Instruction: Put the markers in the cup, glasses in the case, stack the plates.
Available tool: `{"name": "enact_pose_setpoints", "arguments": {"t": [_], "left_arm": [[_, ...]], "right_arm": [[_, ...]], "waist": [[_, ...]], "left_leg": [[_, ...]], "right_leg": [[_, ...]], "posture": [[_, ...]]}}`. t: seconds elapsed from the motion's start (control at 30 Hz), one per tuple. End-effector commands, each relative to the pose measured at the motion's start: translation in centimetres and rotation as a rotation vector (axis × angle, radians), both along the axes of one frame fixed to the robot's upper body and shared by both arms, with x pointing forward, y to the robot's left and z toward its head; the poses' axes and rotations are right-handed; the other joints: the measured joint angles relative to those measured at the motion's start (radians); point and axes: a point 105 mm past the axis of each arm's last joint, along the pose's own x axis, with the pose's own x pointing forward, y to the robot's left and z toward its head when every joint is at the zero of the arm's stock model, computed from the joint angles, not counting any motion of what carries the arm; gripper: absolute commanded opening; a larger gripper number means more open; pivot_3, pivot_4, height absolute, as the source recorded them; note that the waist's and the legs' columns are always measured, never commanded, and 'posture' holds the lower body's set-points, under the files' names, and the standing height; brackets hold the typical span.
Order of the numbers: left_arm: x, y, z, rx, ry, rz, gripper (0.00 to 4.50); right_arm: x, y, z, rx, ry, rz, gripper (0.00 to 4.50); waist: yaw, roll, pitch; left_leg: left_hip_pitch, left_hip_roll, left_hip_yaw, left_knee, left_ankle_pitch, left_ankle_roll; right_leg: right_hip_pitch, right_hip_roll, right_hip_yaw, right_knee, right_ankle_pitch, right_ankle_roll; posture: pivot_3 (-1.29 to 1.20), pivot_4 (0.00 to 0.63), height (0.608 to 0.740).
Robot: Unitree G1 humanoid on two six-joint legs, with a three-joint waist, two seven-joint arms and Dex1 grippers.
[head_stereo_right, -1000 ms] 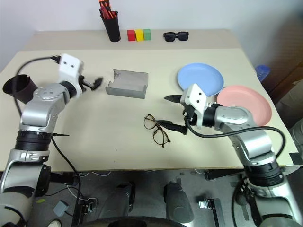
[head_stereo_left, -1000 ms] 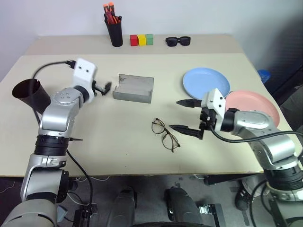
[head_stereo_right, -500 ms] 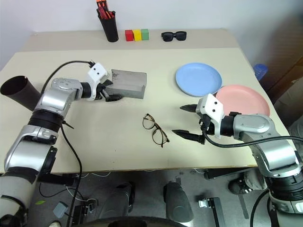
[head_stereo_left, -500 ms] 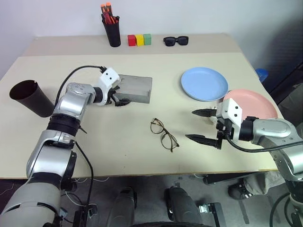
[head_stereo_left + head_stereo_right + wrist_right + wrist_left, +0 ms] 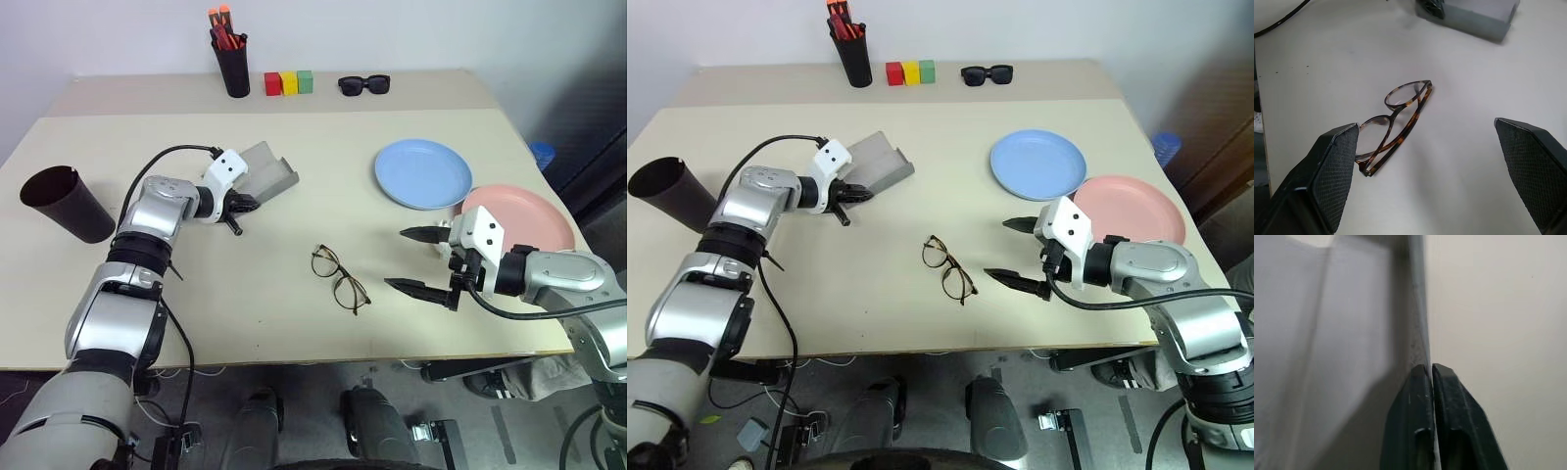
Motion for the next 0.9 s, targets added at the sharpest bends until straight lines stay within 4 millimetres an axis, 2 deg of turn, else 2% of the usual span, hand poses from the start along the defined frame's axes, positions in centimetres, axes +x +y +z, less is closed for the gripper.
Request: {"name": "enact_pose_setpoints", "arguments": {"t": [0.03,0.17,0.27,0.33,0.43,0.53,0.7,0.8,0.9], "left_arm": [[-1.3,-0.1,1.7,-0.023,-0.056,-0.101,0.03],[-4.4,-0.3,2.3,-0.022,-0.046,-0.257,0.03],[-7.9,0.2,2.0,0.035,0.021,-0.39,0.03],[-9.0,0.5,1.9,0.071,0.032,-0.42,0.03],[-9.6,1.3,1.5,0.165,0.004,-0.446,0.03],[-9.4,1.7,1.0,0.252,-0.036,-0.452,0.03],[-9.1,1.6,0.9,0.259,-0.04,-0.459,0.03],[-9.0,1.4,1.0,0.253,-0.033,-0.472,0.82],[-8.4,1.4,1.3,0.255,-0.068,-0.462,2.26]], "right_arm": [[0.3,0.0,1.1,0.018,-0.056,-0.001,4.5],[0.4,0.3,1.2,0.032,-0.06,0.014,4.5],[0.4,1.0,1.3,0.062,-0.049,0.042,4.5],[0.3,1.4,1.3,0.072,-0.04,0.052,4.5],[0.3,2.1,0.8,0.09,0.0,0.065,4.5],[0.4,2.6,0.7,0.119,0.047,0.064,4.5],[0.9,3.0,0.2,0.11,0.127,0.022,4.5],[1.1,3.1,-0.9,0.065,0.18,-0.03,4.5],[0.9,4.0,-1.0,0.081,0.214,-0.034,4.5]], "waist": [[-0.002,0.0,0.0],[-0.002,0.0,0.0],[-0.003,0.0,0.0],[-0.001,0.001,0.001],[0.004,0.001,0.0],[0.003,0.001,0.0],[0.001,0.001,0.0],[0.001,0.001,0.0],[0.0,0.001,0.0]], "left_leg": [[0.0,0.0,0.0,0.0,0.0,0.0],[0.0,0.0,0.0,0.0,0.0,0.0],[0.0,0.001,0.0,0.0,0.0,0.0],[0.0,0.001,0.0,0.0,0.0,0.0],[0.0,0.001,0.0,0.0,0.0,0.0],[0.0,0.001,0.0,0.001,0.0,0.0],[0.0,0.001,0.0,0.001,0.0,0.0],[0.0,0.001,0.0,0.0,0.0,0.0],[0.0,0.001,0.0,0.0,0.0,0.0]], "right_leg": [[0.0,0.0,0.0,0.0,0.0,0.0],[-0.001,0.0,0.0,0.0,0.0,0.0],[0.0,0.0,0.0,0.001,0.0,0.0],[0.0,0.0,0.0,0.001,0.0,0.0],[0.001,0.0,0.0,0.0,0.0,0.0],[0.001,0.0,0.0,0.0,0.0,0.0],[0.001,0.0,0.0,0.0,0.0,0.0],[0.0,0.001,0.0,0.0,0.0,0.0],[0.0,0.0,0.0,0.0,0.0,0.0]], "posture": [[0.0,0.15,0.74],[0.0,0.15,0.74],[0.0,0.15,0.74],[0.0,0.15,0.74],[0.0,0.15,0.74],[0.0,0.15,0.74],[0.0,0.15,0.74],[0.0,0.15,0.74],[0.0,0.15,0.74]]}}
